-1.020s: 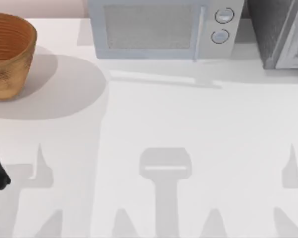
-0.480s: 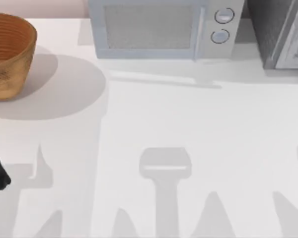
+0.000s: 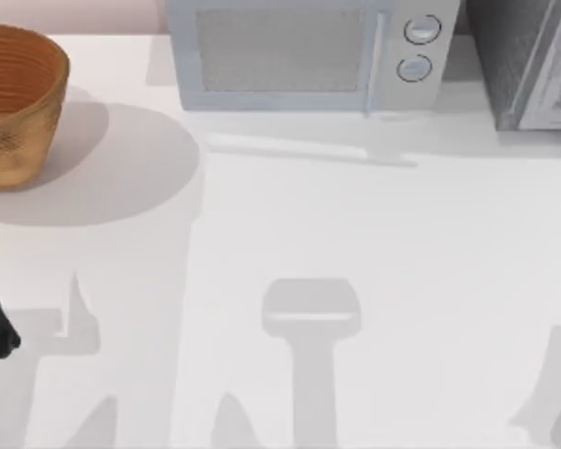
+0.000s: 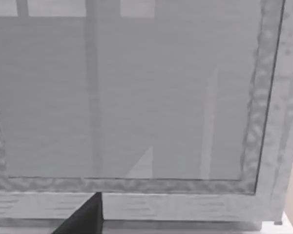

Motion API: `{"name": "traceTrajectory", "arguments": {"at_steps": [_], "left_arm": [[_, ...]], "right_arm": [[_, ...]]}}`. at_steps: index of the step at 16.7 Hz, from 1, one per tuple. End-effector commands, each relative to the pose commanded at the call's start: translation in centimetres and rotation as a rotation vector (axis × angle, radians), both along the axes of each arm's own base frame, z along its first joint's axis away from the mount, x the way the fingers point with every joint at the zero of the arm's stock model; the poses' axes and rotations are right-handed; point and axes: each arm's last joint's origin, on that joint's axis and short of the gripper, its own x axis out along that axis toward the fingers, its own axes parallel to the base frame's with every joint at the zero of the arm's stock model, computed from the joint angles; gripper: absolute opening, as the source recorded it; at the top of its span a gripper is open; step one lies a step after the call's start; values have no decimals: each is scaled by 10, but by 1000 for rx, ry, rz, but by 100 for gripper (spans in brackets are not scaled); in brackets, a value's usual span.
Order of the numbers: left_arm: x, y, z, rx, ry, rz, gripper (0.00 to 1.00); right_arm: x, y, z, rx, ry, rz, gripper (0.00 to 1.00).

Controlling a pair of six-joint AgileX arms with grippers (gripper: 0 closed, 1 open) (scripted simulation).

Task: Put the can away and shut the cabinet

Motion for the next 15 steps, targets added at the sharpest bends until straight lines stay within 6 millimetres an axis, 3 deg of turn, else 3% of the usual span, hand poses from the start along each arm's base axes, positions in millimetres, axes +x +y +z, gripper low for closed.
{"name": "traceTrajectory", "arguments": {"at_steps": [5,12,15], "left_arm": [[0,0,0,0,0,0,100],[0,0,0,0,0,0,100],[0,0,0,0,0,0,100]], "right_arm": [[-11,-44,-23,10,8,3,100],[-12,-47,-26,13,10,5,100],[-6,-58,-14,9,8,9,100]]}}
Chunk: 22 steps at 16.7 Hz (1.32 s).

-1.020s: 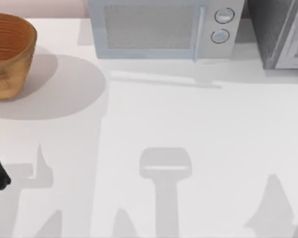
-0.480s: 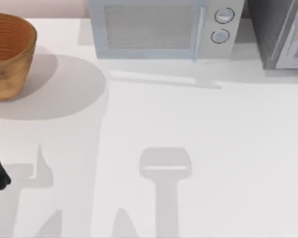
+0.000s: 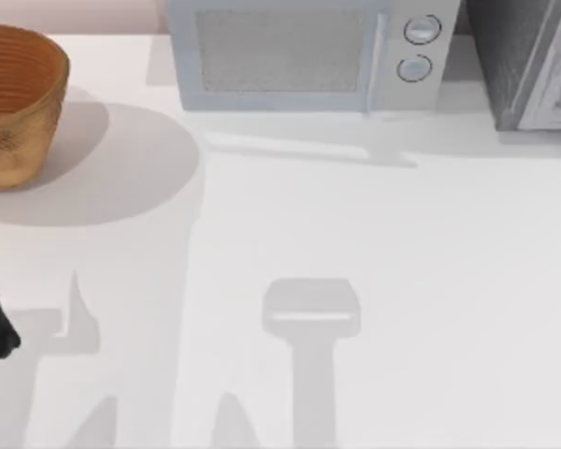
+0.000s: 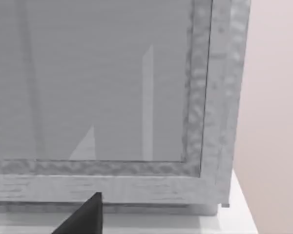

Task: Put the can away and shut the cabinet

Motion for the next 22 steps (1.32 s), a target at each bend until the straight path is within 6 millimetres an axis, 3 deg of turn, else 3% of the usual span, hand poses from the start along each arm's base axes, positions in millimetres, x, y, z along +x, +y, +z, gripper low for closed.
{"name": "traceTrajectory", "arguments": {"at_steps": [5,10,13,17,20,22], "left_arm": [[0,0,0,0,0,0,100],[0,0,0,0,0,0,100],[0,0,0,0,0,0,100],[0,0,0,0,0,0,100],[0,0,0,0,0,0,100],[0,0,0,0,0,0,100]], "right_arm": [[20,-40,58,-6,-2,2,100],[30,-62,157,12,10,-5,100],[25,-54,222,25,16,-7,100],[10,-22,296,26,15,-7,100],[-2,2,329,11,7,-5,100],[-6,10,338,5,3,-5,100]]}}
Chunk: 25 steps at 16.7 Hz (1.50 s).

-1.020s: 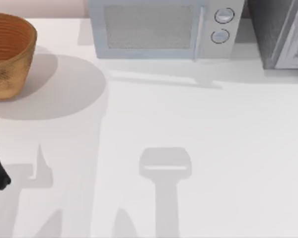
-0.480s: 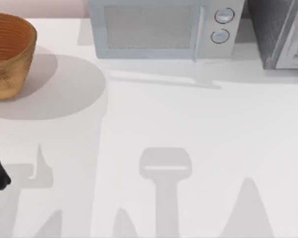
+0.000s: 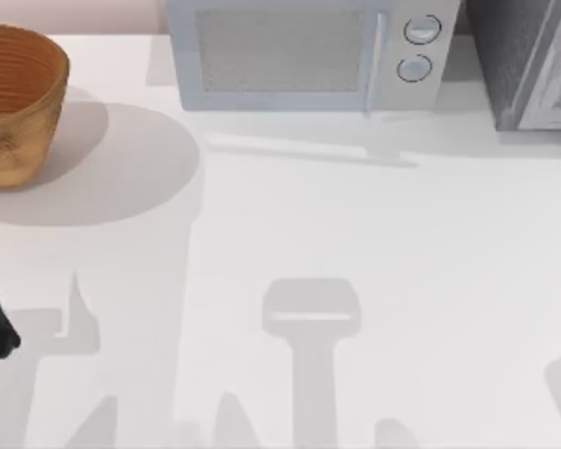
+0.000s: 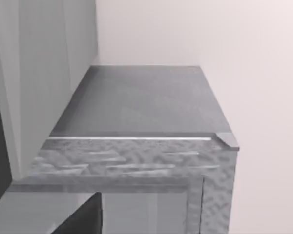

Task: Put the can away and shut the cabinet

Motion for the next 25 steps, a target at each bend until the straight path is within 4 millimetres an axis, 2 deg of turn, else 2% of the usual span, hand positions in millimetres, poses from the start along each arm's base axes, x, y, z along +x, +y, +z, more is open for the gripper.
{"name": "traceTrajectory", "arguments": {"at_steps": [7,11,15,19,22,25], "left_arm": [[0,0,0,0,0,0,100],[0,0,0,0,0,0,100],[0,0,0,0,0,0,100],[0,0,0,0,0,0,100],[0,0,0,0,0,0,100],[0,0,0,0,0,0,100]], "right_arm": [[1,1,1,-2,-2,-1,100],[25,24,4,-4,-12,7,100],[59,71,7,-1,-29,11,100],[86,133,7,10,-37,6,100],[94,184,6,18,-33,2,100],[92,232,5,18,-23,1,100]]}}
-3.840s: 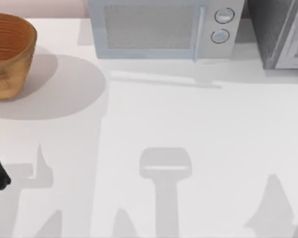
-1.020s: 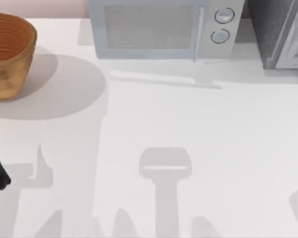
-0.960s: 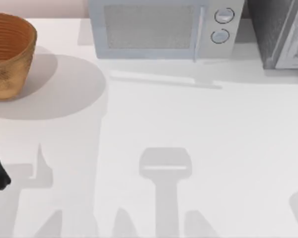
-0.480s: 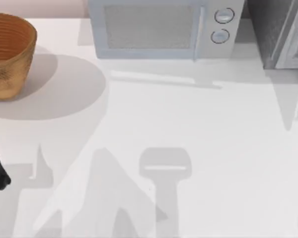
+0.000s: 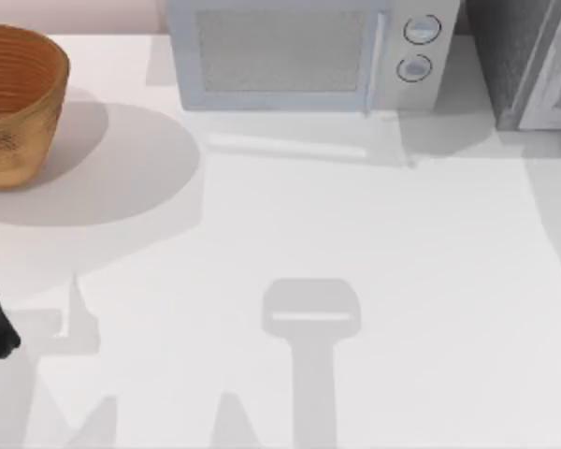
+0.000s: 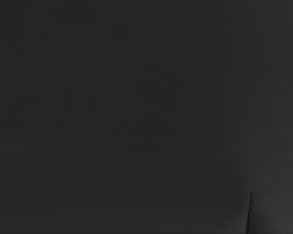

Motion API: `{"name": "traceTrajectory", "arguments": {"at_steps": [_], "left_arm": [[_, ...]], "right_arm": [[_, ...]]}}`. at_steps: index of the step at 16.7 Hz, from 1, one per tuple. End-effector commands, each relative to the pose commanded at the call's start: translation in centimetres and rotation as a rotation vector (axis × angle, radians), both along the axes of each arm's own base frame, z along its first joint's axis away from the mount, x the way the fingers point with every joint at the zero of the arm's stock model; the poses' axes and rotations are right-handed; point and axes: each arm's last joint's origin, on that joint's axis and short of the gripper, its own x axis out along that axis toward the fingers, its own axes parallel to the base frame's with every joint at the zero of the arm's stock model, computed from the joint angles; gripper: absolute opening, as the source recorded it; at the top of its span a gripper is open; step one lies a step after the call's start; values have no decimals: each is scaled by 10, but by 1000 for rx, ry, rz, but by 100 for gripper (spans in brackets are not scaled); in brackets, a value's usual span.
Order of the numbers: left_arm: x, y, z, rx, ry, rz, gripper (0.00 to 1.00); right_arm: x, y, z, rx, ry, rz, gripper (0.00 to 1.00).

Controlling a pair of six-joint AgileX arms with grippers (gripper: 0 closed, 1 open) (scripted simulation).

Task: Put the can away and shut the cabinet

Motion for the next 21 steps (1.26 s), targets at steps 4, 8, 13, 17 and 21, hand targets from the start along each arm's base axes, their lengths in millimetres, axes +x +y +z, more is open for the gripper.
{"name": "traceTrajectory", "arguments": {"at_steps": [4,8,13,17,21], "left_arm": [[0,0,0,0,0,0,100],[0,0,0,0,0,0,100],[0,0,0,0,0,0,100],[0,0,0,0,0,0,100],[0,0,0,0,0,0,100]], "right_arm": [[-12,47,-3,-11,15,-1,100],[-20,67,-4,-20,21,-3,100],[-25,58,2,-20,2,-36,100],[3,60,1,-23,8,-36,100],[24,58,2,-21,4,-36,100]]}}
